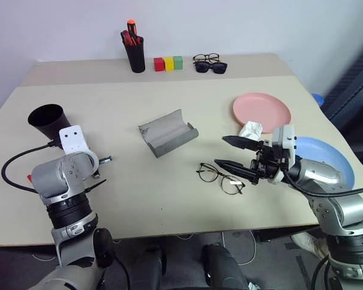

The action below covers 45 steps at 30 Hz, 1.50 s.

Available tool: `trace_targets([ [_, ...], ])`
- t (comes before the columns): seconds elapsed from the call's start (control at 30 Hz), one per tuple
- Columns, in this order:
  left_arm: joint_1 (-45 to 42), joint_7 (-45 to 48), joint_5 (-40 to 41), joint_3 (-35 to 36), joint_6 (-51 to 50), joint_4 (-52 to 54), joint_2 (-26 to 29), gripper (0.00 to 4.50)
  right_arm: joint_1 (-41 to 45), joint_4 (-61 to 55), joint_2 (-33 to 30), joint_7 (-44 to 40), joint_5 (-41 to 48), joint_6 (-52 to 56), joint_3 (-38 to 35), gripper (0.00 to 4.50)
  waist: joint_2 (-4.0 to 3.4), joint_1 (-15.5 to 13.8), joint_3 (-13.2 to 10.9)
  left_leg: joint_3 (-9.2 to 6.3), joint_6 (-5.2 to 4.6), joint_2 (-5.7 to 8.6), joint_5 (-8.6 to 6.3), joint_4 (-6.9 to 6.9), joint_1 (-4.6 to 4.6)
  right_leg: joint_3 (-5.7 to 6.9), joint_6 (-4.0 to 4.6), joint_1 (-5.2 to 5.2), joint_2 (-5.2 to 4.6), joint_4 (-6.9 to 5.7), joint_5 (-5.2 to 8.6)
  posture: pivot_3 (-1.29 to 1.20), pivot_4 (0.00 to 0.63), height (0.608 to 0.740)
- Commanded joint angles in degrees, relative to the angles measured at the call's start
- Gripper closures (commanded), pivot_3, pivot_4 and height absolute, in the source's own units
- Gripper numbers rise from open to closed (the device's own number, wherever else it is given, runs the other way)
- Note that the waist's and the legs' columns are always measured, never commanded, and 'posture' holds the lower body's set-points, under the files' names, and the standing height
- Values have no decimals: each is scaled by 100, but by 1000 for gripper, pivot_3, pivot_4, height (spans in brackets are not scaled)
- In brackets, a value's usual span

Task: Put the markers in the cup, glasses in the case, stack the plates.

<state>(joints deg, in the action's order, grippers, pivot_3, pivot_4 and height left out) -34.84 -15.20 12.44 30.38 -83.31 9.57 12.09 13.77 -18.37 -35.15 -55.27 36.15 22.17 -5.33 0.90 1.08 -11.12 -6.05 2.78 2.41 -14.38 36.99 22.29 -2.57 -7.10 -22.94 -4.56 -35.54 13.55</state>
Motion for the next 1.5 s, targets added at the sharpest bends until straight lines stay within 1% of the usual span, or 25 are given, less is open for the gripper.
trace_targets([
  [0.03,91,248,47,105,-295,362,-109,4458,184,-108,57,97,18,-34,-27,1023,0,-1,0,0,0,0,0,0,0,0,0,0,0,0,0,0,150,740],
  [0.13,413,796,298,-447,117,1313,75,4458,339,-17,106,159,69,20,-26,1023,7,-9,-4,0,1,0,0,-1,5,-1,0,-4,-1,3,0,0,150,740],
  [0.2,852,1010,39,-967,1488,2090,244,4458,462,76,145,180,85,49,-6,1023,17,-23,-10,-1,4,-1,2,-4,19,-1,1,-19,-2,3,-1,0,150,740],
  [0.23,1064,985,-281,-1201,2429,2367,361,4458,517,135,162,167,68,47,17,1023,18,-35,-11,-1,9,-3,3,-4,22,-1,2,-23,-2,3,-2,0,150,740],
  [0.27,1190,1087,-429,-1350,2980,2514,516,4458,577,200,183,149,47,42,46,1023,18,-43,-11,0,11,-5,4,-8,24,-2,4,-26,-2,7,-2,0,150,740],
  [0.3,1221,1208,-445,-1362,3418,2528,573,4458,624,261,201,122,30,28,68,1023,18,-51,-11,1,12,-6,4,-12,25,-3,5,-27,-4,9,-3,0,150,740],
  [0.33,1185,1185,-591,-1337,4133,2410,639,4458,679,329,225,91,16,7,91,1023,16,-65,-10,1,13,-5,5,-14,25,-3,12,-28,-3,11,-2,0,150,740],
  [0.43,1007,969,-952,-1197,5905,1796,720,4458,814,493,284,15,-8,-35,143,1023,15,-64,-9,2,13,-5,6,-15,22,-3,38,-21,-2,21,1,0,150,740],
  [0.47,899,892,-1149,-1209,6333,1455,858,4458,859,564,303,-25,-35,-74,165,1023,15,-65,-9,4,12,-5,7,-13,21,-3,40,-18,-2,23,1,0,150,740],
  [0.5,825,844,-1298,-1221,6658,1193,950,4458,888,612,316,-54,-56,-104,180,1023,16,-60,-9,4,12,-5,7,-11,20,-4,40,-17,-2,23,1,0,150,740],
  [0.6,527,497,-1577,-1100,7195,328,1116,4458,980,747,366,-123,-109,-186,217,1023,15,-53,-9,4,9,-3,8,-7,20,-3,38,-16,0,22,-2,0,150,740],
  [0.67,407,380,-1732,-1086,7693,-222,1256,4458,1012,782,405,-130,-118,-208,221,1023,16,-46,-9,4,8,-3,8,-7,21,-3,20,-17,0,21,-11,0,150,740],
  [0.83,-247,-87,-2069,-1151,9409,-3040,1753,4458,996,713,525,-36,-167,-224,250,1023,16,-45,-9,1,7,-4,8,-12,21,0,15,-26,5,9,-12,0,150,740],
  [0.93,-626,-136,-2098,-1242,10047,-4043,1934,4458,950,620,527,15,-160,-189,229,1023,16,-43,-9,2,7,-3,8,-10,22,0,13,-26,3,10,-12,0,150,740],
  [1.0,-895,-147,-2094,-1275,10322,-4594,2025,4458,947,586,503,58,-142,-153,182,1023,17,-51,-9,2,7,-2,8,-10,24,0,-4,-27,2,13,-22,0,150,740],
  [1.17,-1171,-82,-2054,-1423,10821,-5619,2089,4458,913,518,460,122,-92,-101,120,1023,17,-41,-9,0,7,-1,8,-11,25,3,-6,-27,1,11,-23,0,150,740],
  [1.27,-1106,-27,-1995,-1484,10974,-5867,2016,4458,878,473,451,134,-77,-78,95,1023,16,-23,-9,0,7,-2,8,-13,23,3,-7,-28,1,10,-23,0,150,740],
  [1.47,-777,22,-1858,-1474,11023,-5704,1898,4458,852,393,419,162,-49,-6,38,1023,17,-28,-9,0,7,-3,8,-12,23,3,-7,-30,1,6,-24,0,150,740],
  [1.5,-722,28,-1841,-1468,10992,-5673,1893,4096,849,378,417,171,-46,9,34,1023,17,-27,-9,0,7,-3,8,-12,23,3,-7,-30,1,4,-24,0,150,740],
])
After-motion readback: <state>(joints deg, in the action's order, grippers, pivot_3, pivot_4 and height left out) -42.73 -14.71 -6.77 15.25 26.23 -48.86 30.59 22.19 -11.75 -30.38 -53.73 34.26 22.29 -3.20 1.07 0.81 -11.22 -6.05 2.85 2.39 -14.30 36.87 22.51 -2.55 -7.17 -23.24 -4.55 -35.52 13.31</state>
